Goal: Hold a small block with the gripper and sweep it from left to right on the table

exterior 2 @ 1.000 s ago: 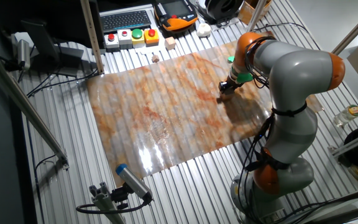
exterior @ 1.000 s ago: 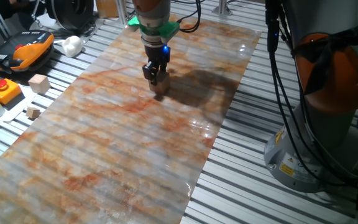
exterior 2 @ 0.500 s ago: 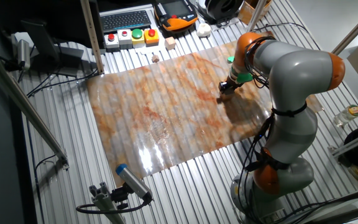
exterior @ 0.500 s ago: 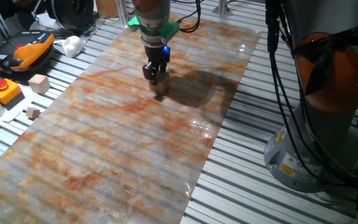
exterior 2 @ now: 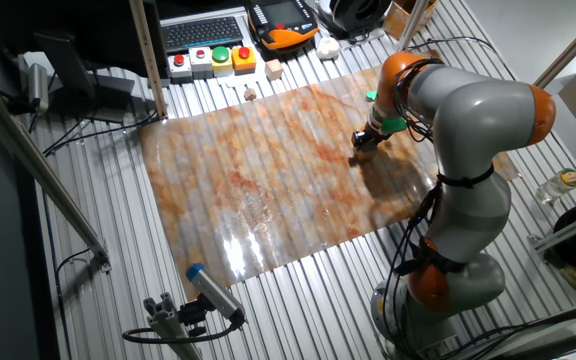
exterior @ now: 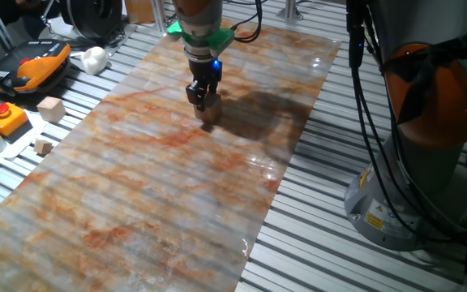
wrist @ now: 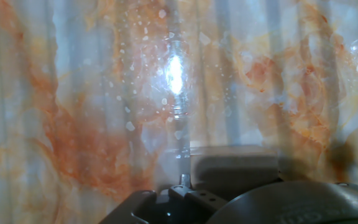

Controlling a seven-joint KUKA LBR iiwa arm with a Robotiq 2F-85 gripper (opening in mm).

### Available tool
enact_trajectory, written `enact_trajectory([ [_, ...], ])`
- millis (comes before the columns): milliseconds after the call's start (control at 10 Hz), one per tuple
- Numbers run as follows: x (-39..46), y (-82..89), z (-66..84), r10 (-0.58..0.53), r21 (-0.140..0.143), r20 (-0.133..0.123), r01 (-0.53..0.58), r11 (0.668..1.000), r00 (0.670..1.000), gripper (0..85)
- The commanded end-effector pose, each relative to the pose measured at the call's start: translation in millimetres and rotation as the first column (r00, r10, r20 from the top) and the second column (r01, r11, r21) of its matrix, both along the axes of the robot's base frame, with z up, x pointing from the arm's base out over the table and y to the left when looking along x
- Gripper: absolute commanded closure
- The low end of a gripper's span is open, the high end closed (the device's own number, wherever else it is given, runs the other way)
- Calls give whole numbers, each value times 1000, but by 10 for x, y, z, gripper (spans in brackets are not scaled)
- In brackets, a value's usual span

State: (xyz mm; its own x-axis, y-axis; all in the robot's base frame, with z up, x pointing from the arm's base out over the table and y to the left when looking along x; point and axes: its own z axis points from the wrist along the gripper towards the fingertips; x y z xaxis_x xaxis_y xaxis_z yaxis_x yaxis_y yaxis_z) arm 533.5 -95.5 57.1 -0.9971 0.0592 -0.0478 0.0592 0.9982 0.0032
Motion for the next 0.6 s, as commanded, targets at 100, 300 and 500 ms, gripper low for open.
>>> enact_trajectory([
  [100,6,13,-5,0,2,0,0,1000,1000,850],
  [300,25,29,-4,3,5,-3,-3,1000,1000,850],
  [500,47,46,-3,5,5,-6,-5,1000,1000,850],
])
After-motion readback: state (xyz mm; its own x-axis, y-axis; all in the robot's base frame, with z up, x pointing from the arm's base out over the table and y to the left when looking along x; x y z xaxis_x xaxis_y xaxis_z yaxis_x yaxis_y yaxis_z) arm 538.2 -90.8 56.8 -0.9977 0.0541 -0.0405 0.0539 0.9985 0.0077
